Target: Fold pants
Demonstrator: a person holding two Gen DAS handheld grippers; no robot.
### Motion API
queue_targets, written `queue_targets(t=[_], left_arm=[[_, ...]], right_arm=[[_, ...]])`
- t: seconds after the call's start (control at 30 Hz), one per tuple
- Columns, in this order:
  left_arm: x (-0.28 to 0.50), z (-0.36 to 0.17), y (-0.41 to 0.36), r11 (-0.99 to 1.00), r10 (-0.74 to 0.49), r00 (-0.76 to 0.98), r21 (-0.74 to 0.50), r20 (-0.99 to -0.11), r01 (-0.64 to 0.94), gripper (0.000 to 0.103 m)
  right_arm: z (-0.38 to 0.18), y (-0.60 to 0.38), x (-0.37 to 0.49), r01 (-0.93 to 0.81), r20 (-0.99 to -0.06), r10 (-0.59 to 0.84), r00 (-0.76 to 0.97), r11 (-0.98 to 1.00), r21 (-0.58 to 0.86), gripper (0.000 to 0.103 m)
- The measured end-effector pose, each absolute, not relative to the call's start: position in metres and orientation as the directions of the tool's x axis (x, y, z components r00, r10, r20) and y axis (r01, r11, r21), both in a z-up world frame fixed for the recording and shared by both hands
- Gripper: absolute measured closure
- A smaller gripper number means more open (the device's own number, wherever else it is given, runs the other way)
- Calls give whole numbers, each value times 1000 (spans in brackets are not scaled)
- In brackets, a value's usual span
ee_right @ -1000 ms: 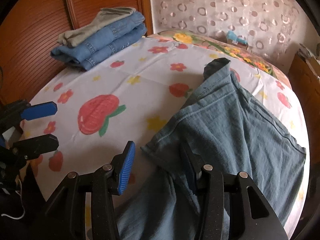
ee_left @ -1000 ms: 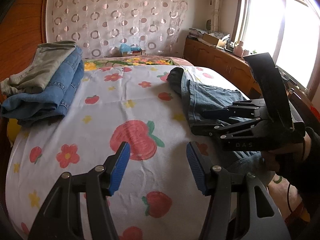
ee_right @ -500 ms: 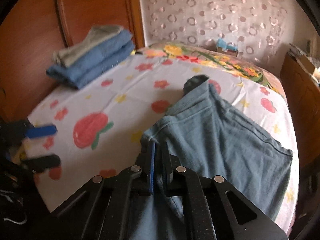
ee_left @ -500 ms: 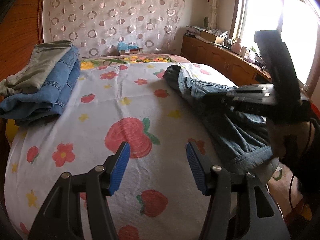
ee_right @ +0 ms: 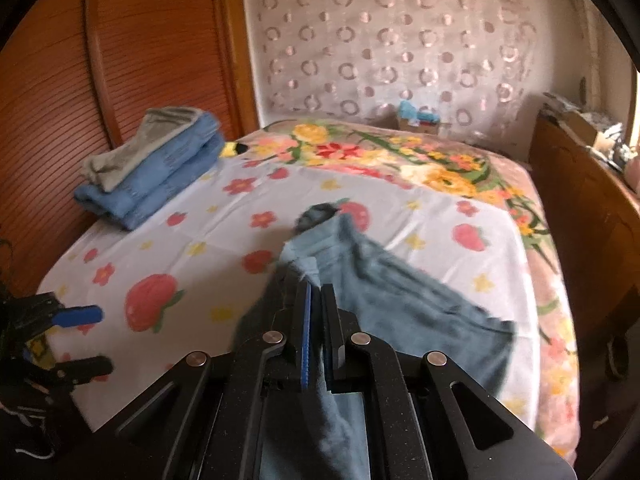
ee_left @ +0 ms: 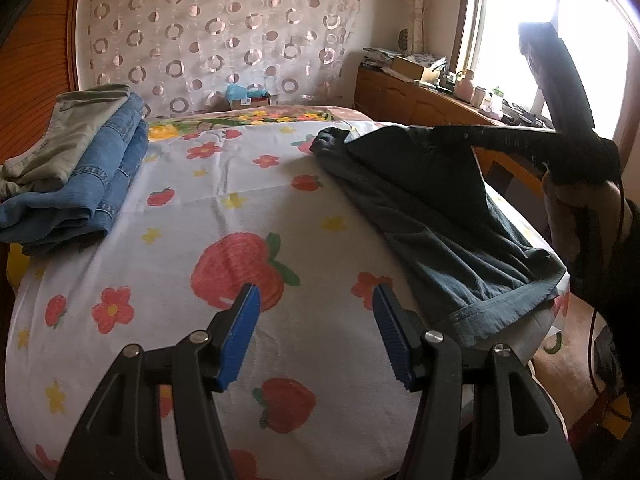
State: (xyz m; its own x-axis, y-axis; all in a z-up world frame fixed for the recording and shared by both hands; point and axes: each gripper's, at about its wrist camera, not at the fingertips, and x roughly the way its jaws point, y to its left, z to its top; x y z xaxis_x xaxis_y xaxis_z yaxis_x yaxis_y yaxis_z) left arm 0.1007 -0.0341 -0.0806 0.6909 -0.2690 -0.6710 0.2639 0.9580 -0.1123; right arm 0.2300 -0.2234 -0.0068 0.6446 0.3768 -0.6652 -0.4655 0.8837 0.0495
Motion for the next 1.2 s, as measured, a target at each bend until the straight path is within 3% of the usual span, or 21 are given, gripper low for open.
queue_targets(t=[0.6,0.63,0.7,0.77,0.97,1.2], left_arm=[[100,-84,-39,956,-272,684,-110,-677,272,45],[100,-84,-39,956,-272,684,-109,-677,273,45],[100,-84,-39,956,-272,683,-109,-678,273,45],[100,-84,-39,956,-273,683,-109,-678,273,45],[103,-84,-48,949,-286,672,-107,-683,295,45],[102,-84,-65,936,-310,653,-102,-691,337,45]], right_arm=[[-18,-315,272,-252,-695,190,693,968,14,101],[-20,-317,274,-241,-705,183,685,970,18,99],[-23,-321,276,-217,-712,159,683,976,10,83],[-24,-326,275,-211,-709,167,685,977,27,79],[-37,-326,275,-224,-733,175,657,974,32,73],[-54,-321,276,-249,-765,178,619,968,24,73]])
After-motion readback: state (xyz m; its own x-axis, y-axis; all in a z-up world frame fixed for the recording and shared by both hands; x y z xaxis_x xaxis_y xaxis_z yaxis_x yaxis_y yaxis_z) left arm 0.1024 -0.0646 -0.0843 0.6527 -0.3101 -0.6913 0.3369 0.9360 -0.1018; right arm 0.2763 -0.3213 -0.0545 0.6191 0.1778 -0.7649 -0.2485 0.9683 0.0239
